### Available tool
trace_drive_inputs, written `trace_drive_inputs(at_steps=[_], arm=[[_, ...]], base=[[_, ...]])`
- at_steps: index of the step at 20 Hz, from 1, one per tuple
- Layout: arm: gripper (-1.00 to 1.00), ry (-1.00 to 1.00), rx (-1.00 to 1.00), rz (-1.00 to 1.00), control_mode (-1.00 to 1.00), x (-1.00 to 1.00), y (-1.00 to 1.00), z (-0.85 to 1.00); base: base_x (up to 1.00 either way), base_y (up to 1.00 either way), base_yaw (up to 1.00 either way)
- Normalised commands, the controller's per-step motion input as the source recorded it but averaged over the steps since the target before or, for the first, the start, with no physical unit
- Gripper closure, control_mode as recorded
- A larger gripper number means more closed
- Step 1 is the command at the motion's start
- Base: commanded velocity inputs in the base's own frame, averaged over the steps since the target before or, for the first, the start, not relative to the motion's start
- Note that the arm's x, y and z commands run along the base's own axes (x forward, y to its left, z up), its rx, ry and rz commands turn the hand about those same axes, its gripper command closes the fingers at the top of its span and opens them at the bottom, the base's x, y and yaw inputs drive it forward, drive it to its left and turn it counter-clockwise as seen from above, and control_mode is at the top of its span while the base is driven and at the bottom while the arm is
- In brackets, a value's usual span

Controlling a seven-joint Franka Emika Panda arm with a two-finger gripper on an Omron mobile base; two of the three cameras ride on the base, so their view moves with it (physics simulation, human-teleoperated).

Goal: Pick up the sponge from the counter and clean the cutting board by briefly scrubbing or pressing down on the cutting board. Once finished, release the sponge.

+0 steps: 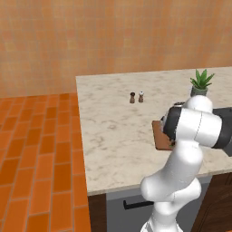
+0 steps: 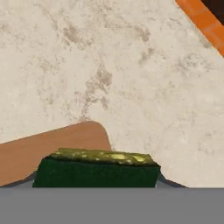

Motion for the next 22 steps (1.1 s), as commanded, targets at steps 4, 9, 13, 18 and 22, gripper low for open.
trace_drive_inputs(at_steps=[4,9,13,18,22], arm=[[1.0,0.11,-0.29,0.0,-1.0,0.51,1.0,-0.19],[1.0,-0.13,0.23,0.0,-1.0,0.75,0.32,-0.18],[1.0,-0.06,0.36,0.0,-1.0,0.42,0.7,0.43],[1.0,0.0,0.1,0.11,-1.0,-0.17,1.0,-0.07],[-1.0,0.02,0.14,0.01,-1.0,0.32,0.94,-0.17]], base=[[0.0,0.0,0.0],[0.0,0.0,0.0],[0.0,0.0,0.0],[0.0,0.0,0.0],[0.0,0.0,0.0]])
